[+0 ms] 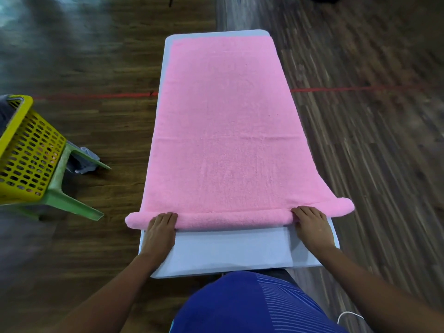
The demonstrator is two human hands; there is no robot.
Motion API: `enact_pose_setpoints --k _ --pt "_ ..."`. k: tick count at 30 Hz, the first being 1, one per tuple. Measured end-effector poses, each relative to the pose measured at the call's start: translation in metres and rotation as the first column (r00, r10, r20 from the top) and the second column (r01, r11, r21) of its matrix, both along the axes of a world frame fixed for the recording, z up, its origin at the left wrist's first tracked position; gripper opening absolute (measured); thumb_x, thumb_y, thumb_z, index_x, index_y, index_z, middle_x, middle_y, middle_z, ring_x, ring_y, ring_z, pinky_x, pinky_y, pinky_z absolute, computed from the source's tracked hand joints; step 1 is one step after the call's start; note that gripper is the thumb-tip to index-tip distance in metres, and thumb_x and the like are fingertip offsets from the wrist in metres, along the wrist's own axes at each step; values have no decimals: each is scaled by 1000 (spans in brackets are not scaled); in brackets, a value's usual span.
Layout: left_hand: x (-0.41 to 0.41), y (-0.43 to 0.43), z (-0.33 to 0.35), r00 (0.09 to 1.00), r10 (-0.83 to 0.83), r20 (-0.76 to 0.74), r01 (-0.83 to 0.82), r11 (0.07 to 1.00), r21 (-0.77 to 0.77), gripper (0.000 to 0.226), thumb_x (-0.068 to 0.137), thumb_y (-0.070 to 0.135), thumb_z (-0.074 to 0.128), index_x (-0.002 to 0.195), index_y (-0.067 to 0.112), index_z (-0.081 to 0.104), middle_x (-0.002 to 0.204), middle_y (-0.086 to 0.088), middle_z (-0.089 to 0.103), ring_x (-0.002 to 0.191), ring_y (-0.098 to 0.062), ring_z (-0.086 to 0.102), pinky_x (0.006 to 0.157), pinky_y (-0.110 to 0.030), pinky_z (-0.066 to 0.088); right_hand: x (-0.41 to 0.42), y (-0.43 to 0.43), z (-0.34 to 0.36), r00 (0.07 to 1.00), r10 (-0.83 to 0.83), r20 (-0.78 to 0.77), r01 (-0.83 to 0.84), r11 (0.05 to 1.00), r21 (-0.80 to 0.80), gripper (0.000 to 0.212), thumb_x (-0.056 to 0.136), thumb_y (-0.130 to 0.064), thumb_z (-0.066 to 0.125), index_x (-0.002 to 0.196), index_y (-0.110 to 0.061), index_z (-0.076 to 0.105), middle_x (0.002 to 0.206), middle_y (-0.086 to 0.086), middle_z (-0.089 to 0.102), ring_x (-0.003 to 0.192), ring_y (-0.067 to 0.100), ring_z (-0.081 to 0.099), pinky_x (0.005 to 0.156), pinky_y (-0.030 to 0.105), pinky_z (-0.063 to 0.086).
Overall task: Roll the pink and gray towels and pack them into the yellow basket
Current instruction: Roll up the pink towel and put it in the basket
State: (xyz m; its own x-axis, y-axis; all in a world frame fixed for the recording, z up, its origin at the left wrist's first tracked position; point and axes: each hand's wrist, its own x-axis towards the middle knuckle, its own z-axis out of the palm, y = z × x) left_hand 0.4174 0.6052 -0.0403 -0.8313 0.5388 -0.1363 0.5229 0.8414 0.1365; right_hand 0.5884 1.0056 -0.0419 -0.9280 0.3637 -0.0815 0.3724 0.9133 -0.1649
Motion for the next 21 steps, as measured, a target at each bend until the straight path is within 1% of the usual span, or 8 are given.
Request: enact_pose_setpoints --k 2,4,7,10,12,15,18,21 --pt "-4 6 6 1000 24 0 -24 1000 18 26 75 3 71 100 6 69 99 -12 71 90 -31 65 85 -48 51 -6 1 8 999 -14 51 12 1000 28 20 77 -14 64 97 -16 69 96 2 70 91 28 60 84 42 43" --pt "-8 10 14 1000 20 9 -20 1000 -22 11 81 13 64 91 12 68 91 -7 71 84 -27 62 86 -44 47 -16 3 17 984 -15 179 3 998 66 19 85 -25 52 97 -20 66 97 -1 68 93 25 55 85 40 36" --pt "-13 13 21 998 5 69 6 987 -158 16 91 26 46 83 19 59 90 -1 70 85 -23 60 91 -40 37 -24 5 26 945 -24 326 2 998 66 26 90 -33 45 105 -24 64 105 -1 66 101 22 53 88 39 30" --pt "-17 8 15 999 32 36 -29 996 -78 10 88 25 54 93 18 59 98 -3 66 89 -24 58 88 -42 40 -26 9 22 981 -80 177 64 994 93 22 84 -29 59 105 -23 61 102 3 63 95 27 52 83 41 32" --pt "-18 5 9 999 32 -43 -33 999 -17 21 80 16 67 100 14 62 104 -6 64 92 -27 57 84 -44 45 -25 10 16 996 -58 66 49 991 122 16 79 -20 69 94 -17 63 92 7 60 83 30 52 73 40 35" --pt "-16 8 8 999 -4 -32 4 1000 26 19 78 7 70 95 12 65 97 -7 67 87 -27 59 81 -43 48 -20 6 12 1000 8 5 -8 999 50 14 71 -3 71 82 -9 64 83 9 60 74 32 53 62 34 32" --pt "-7 7 6 999 -36 10 36 999 14 36 65 5 75 100 8 67 97 -10 69 87 -28 63 82 -43 53 -9 -2 8 999 26 37 -26 1000 9 42 57 -2 74 98 -7 64 96 10 65 86 32 61 75 41 50" --pt "-2 4 5 998 -49 43 49 999 -2 52 58 4 79 109 4 67 105 -13 69 94 -31 65 87 -47 53 -2 -3 3 998 34 51 -36 999 30 49 62 0 74 109 -8 64 106 10 67 97 32 63 90 46 50"
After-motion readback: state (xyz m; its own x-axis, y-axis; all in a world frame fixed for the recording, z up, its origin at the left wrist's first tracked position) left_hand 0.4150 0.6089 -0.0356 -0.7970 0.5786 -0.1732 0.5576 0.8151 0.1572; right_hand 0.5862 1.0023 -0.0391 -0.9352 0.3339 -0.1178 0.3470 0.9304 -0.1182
